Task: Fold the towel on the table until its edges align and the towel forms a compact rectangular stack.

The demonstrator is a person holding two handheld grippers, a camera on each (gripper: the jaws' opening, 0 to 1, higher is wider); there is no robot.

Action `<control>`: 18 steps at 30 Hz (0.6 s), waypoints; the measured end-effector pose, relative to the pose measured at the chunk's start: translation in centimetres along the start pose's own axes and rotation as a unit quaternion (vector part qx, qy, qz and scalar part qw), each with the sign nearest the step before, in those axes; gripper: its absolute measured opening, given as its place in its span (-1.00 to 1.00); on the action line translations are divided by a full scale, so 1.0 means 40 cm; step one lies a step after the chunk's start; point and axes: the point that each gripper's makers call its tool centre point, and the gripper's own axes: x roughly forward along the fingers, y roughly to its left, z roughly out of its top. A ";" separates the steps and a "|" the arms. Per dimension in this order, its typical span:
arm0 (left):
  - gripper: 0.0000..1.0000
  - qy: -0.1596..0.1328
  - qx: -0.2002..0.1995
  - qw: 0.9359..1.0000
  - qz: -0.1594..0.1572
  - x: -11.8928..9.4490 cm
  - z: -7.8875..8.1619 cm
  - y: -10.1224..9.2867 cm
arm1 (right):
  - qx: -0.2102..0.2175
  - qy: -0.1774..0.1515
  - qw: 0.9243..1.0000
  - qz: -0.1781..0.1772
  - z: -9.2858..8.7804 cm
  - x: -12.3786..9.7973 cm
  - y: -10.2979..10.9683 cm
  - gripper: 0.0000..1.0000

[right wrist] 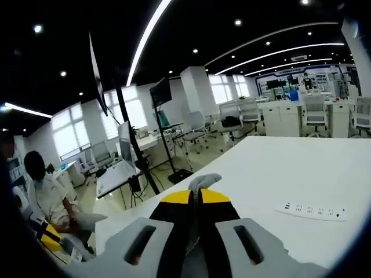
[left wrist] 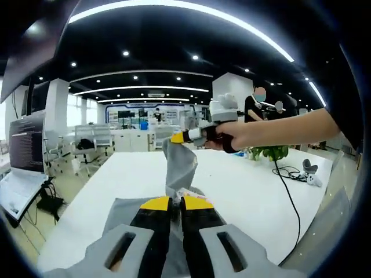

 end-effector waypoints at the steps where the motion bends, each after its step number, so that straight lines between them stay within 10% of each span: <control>1: -0.89 0.001 0.000 1.000 0.002 -0.003 -0.004 0.005 | 0.000 0.001 1.000 0.001 -0.001 0.008 0.003 -0.97; 18: -0.88 0.029 -0.056 0.995 0.072 -0.020 -0.129 0.156 | 0.006 0.044 0.999 0.010 -0.114 0.187 0.062 -0.96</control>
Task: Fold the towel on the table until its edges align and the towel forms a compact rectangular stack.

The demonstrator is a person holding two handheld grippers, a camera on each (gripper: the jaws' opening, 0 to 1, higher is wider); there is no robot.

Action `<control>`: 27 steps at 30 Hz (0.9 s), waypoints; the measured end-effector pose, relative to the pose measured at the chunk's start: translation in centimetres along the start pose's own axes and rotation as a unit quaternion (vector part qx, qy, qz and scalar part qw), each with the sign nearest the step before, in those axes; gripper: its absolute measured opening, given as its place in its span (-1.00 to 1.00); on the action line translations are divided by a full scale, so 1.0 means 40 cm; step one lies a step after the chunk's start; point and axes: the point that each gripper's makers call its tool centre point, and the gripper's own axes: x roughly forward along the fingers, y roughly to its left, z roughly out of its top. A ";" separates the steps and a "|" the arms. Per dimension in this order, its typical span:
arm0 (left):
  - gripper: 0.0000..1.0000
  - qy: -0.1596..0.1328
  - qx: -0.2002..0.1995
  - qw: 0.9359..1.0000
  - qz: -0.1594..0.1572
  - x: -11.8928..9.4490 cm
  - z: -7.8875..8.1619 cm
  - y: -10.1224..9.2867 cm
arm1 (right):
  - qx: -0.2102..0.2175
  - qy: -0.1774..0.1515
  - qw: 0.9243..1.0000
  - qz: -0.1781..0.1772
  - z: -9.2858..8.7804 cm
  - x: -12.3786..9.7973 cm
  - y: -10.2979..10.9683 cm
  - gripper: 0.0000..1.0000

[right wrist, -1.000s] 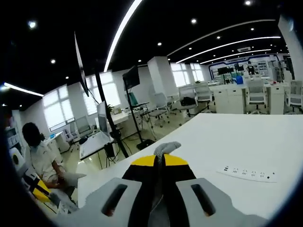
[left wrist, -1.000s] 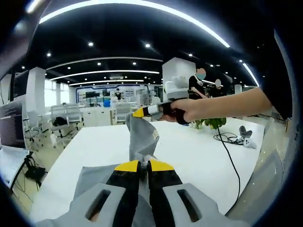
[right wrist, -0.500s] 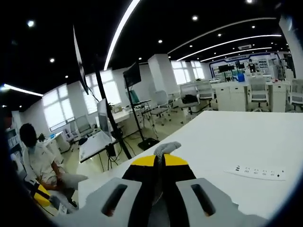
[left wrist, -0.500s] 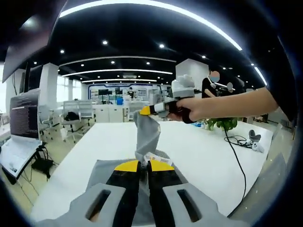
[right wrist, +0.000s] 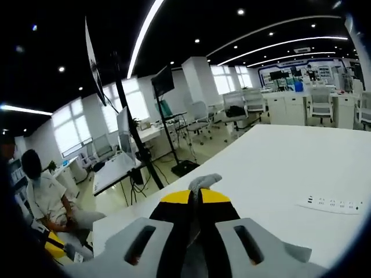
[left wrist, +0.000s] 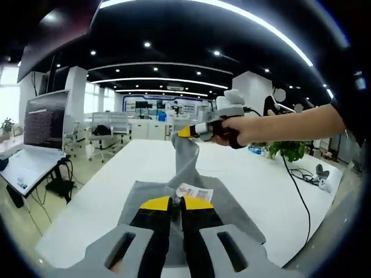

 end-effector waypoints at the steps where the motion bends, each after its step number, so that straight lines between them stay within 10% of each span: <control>1: -0.88 0.001 -0.004 1.000 0.005 0.001 -0.008 0.009 | 0.000 0.001 1.000 0.001 -0.004 0.005 0.001 -0.96; 27: -0.90 0.064 -0.034 0.993 0.092 0.043 -0.252 0.221 | -0.078 0.090 0.992 -0.035 -0.248 0.289 0.024 -0.95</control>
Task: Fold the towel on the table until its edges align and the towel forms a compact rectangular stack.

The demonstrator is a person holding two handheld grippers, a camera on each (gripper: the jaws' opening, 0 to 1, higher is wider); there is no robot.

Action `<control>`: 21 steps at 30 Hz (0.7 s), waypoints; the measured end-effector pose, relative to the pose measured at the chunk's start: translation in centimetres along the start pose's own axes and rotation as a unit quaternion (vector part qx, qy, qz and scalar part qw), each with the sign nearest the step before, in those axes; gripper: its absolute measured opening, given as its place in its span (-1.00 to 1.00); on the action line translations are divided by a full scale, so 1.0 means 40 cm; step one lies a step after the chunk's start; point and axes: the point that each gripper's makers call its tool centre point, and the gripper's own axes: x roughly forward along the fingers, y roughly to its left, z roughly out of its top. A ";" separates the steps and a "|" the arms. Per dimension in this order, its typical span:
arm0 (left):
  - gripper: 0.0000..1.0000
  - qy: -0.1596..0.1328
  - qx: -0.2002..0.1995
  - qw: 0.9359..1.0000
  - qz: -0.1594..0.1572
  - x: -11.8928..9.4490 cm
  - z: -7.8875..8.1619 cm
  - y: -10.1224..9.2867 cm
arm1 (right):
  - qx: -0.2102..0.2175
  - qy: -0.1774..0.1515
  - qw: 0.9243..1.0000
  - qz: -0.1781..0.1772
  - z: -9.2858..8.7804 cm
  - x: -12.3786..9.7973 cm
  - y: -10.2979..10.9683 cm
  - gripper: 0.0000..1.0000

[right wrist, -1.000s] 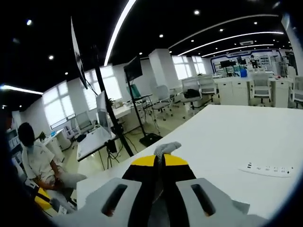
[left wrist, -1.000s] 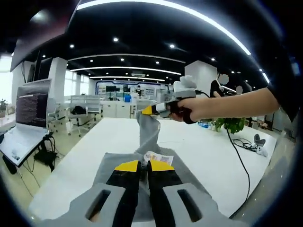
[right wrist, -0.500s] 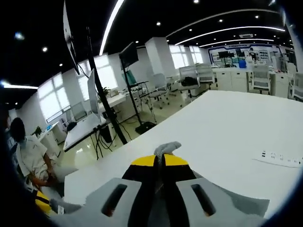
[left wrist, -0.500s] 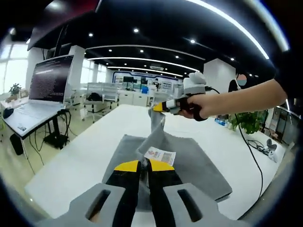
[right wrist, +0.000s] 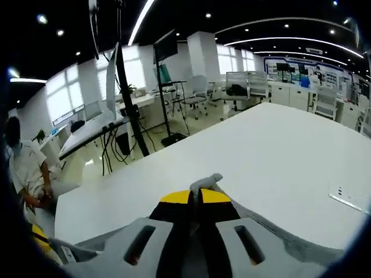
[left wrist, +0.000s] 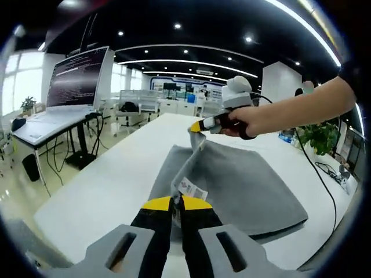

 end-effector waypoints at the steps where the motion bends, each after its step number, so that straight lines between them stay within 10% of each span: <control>1: -0.90 0.004 -0.003 1.000 0.004 0.003 -0.006 0.004 | -0.033 0.012 0.999 -0.009 -0.007 0.006 -0.007 -0.95; 21: -0.93 0.031 -0.015 0.997 0.068 0.012 -0.077 0.075 | -0.043 -0.002 0.999 0.009 -0.001 0.064 0.030 -1.00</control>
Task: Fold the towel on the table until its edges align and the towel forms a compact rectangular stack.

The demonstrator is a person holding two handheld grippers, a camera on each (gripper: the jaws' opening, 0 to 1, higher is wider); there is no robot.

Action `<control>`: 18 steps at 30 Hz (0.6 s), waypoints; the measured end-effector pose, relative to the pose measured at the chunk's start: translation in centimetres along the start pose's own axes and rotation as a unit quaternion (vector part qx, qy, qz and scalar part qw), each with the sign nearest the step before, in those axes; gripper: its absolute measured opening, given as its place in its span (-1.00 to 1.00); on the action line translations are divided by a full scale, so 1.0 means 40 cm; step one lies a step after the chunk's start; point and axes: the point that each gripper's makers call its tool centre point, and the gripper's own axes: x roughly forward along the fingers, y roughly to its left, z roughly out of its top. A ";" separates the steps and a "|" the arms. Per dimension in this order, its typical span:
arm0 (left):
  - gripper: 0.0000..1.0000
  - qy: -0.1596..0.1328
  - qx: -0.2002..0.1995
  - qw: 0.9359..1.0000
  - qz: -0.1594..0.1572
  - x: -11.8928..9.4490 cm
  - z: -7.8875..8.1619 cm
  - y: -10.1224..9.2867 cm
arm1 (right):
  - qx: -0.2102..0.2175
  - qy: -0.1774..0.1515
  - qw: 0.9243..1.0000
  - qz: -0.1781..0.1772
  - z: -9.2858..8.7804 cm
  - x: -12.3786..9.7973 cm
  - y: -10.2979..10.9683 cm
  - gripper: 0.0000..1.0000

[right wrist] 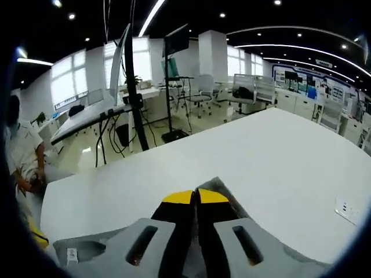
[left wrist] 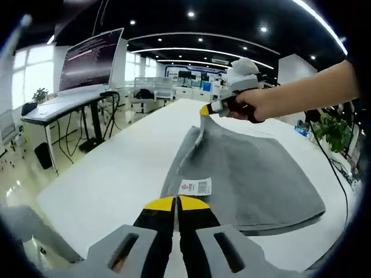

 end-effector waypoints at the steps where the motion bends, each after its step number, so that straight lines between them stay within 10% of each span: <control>1: -0.88 -0.007 -0.006 1.000 0.000 0.001 0.006 0.004 | 0.003 0.002 1.000 0.003 -0.002 0.000 0.002 -1.00; 18: -0.57 0.033 0.008 0.999 -0.002 0.011 -0.020 0.015 | -0.006 0.008 1.000 0.005 -0.020 -0.049 -0.036 -0.55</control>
